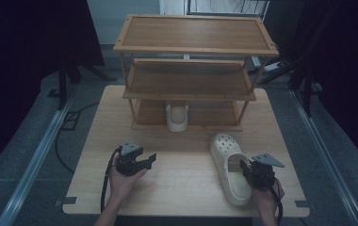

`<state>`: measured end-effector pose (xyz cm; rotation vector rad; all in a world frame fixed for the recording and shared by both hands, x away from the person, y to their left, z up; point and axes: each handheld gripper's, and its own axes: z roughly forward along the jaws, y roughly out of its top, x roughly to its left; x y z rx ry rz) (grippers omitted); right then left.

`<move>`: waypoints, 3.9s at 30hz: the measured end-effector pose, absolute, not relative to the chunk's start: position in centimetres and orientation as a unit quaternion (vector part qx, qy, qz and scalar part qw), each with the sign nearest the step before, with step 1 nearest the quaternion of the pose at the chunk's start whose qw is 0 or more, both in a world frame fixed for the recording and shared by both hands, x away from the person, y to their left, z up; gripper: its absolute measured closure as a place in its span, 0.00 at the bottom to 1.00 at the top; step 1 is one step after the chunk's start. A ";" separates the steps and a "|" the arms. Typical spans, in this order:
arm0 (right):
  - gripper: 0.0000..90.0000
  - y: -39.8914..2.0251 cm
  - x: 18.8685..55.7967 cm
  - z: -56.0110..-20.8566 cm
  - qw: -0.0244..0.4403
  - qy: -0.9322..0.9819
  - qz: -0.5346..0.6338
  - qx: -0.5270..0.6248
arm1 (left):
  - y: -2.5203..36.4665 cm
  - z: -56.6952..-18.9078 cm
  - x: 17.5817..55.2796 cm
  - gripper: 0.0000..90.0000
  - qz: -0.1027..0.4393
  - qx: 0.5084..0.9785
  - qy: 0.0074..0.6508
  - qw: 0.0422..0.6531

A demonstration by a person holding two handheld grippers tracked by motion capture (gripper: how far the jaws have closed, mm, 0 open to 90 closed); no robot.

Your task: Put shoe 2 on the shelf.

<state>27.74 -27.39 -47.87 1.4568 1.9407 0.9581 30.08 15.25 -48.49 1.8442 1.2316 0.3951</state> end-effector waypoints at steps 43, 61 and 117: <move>0.84 -24.5 33.6 -43.9 0.282 0.688 0.445 0.499 | 15.7 -48.1 30.0 0.41 0.156 0.733 0.496 0.438; 0.84 -20.4 39.8 -44.4 0.319 0.690 0.404 0.509 | 16.7 -47.8 30.0 0.41 0.144 0.721 0.503 0.454; 0.83 -20.2 36.0 -46.2 0.245 0.740 0.454 0.433 | 17.4 -47.5 29.9 0.41 0.133 0.717 0.510 0.456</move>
